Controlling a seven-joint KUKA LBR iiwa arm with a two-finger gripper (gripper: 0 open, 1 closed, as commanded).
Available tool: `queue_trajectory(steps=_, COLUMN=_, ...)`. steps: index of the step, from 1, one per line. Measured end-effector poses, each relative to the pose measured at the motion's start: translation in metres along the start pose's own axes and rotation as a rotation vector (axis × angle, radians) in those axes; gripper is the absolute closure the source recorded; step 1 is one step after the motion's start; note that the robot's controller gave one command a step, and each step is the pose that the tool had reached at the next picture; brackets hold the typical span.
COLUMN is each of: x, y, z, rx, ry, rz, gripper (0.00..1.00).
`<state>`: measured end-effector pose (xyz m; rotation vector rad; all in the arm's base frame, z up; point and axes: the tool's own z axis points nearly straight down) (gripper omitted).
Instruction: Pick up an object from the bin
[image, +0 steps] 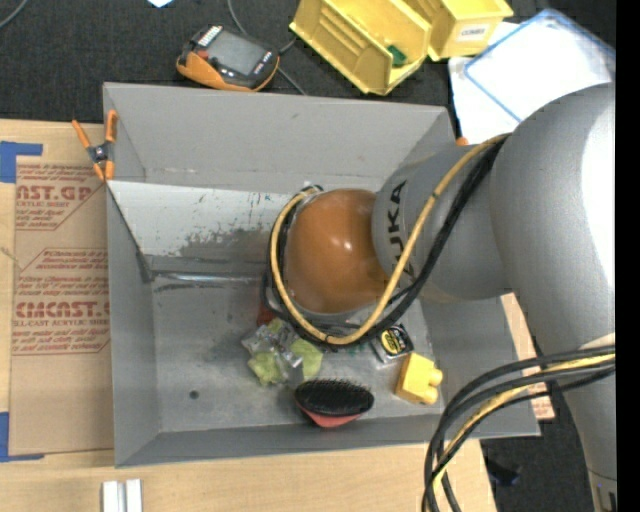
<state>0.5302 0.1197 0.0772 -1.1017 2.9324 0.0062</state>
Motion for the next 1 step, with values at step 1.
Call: queue_trajectory(steps=1, x=0.0016, y=0.0015, z=-0.0375, rx=-0.004, ry=0.007, rz=0.0, gripper=1.0)
